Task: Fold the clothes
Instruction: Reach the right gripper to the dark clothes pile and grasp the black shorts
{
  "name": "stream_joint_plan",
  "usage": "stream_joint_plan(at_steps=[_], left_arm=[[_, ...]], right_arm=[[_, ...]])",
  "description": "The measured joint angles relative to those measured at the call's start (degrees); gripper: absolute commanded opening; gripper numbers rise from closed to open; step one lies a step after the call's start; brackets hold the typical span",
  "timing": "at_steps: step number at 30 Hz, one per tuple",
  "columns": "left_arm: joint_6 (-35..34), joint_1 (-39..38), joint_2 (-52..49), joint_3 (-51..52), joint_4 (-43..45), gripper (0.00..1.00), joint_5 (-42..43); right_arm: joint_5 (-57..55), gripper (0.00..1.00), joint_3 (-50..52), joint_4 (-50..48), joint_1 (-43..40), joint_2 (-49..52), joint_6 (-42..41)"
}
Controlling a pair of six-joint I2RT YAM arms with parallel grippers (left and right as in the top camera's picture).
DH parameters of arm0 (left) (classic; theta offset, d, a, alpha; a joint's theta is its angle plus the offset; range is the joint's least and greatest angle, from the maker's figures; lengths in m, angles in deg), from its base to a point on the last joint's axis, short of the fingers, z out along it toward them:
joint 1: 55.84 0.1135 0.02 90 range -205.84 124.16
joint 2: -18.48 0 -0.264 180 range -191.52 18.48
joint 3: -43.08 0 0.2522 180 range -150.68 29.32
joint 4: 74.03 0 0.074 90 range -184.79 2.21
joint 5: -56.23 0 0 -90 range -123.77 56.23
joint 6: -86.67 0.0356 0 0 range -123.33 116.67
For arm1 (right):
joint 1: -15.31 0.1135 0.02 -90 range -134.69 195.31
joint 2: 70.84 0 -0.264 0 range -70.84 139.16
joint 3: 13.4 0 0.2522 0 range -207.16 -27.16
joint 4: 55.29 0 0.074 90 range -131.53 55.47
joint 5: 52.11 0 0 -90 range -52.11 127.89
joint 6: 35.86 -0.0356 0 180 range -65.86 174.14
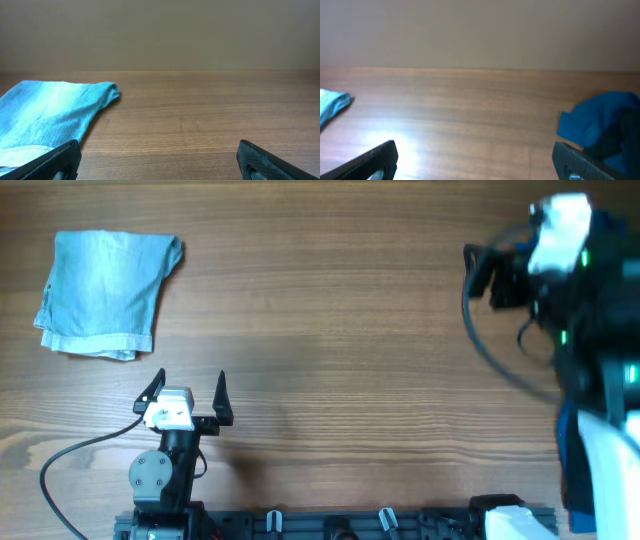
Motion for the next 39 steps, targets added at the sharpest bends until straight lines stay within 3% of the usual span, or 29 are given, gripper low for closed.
stream_joint_plan(at_steps=[4, 9, 15, 17, 21, 29, 36, 39], left_arm=[[0.0, 0.0, 0.02, 0.0, 0.0, 1.0, 0.13], [0.02, 0.0, 0.02, 0.0, 0.0, 1.0, 0.13], [0.0, 0.0, 0.02, 0.0, 0.0, 1.0, 0.13], [0.0, 0.0, 0.02, 0.0, 0.0, 1.0, 0.13], [0.02, 0.0, 0.02, 0.0, 0.0, 1.0, 0.13], [0.02, 0.0, 0.02, 0.0, 0.0, 1.0, 0.13], [0.02, 0.0, 0.02, 0.0, 0.0, 1.0, 0.13], [0.02, 0.0, 0.02, 0.0, 0.0, 1.0, 0.13]], right_arm=[[-0.42, 1.0, -7.89, -0.24, -0.7, 9.81, 6.6], [-2.36, 1.0, -7.89, -2.64, -0.7, 12.37, 13.38], [-13.11, 0.88, -8.07, -6.32, -2.23, 15.32, 8.52], [-17.49, 0.78, -8.24, -6.99, -3.96, 17.79, 6.38], [-23.89, 0.78, -8.26, -10.71, -8.68, 26.45, 1.55], [-31.93, 0.77, -8.26, -21.07, -17.81, 44.76, -0.24], [-35.3, 0.76, -8.26, -30.16, -21.55, 50.14, 0.94], [-35.58, 0.72, -8.28, -33.73, -22.14, 51.08, 2.34]])
